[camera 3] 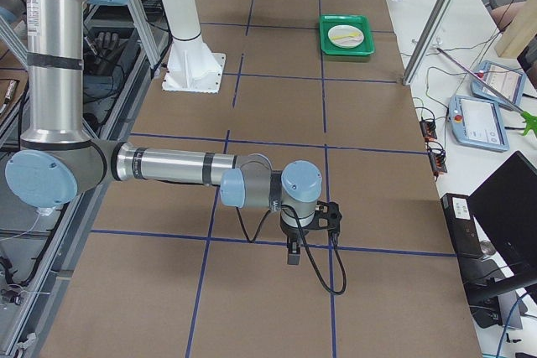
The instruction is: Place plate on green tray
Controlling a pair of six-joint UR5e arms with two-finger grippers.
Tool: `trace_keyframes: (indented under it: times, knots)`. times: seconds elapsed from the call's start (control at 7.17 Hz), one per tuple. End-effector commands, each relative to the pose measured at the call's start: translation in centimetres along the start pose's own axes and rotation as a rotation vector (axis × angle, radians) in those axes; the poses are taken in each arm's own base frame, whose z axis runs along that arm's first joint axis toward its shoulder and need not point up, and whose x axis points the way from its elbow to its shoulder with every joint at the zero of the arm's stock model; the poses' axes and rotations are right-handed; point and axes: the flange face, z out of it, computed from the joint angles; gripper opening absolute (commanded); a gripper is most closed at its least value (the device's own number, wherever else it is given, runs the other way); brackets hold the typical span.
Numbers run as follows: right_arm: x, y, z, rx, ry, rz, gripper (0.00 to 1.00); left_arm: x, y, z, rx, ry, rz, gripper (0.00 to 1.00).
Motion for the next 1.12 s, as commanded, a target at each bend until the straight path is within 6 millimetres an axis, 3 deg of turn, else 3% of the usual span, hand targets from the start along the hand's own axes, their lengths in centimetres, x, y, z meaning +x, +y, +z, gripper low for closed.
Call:
trace_keyframes:
  times: [0.0, 0.28, 0.98]
  knots:
    - [0.0, 0.0, 0.0, 0.0, 0.0, 0.0, 1.0, 0.7, 0.8, -0.7, 0.012, 0.0, 0.013, 1.0]
    - [0.0, 0.0, 0.0, 0.0, 0.0, 0.0, 1.0, 0.5, 0.7, -0.4, 0.014, 0.0, 0.017, 1.0]
    - [0.0, 0.0, 0.0, 0.0, 0.0, 0.0, 1.0, 1.4, -1.7, -1.3, 0.035, -0.002, 0.053, 1.0]
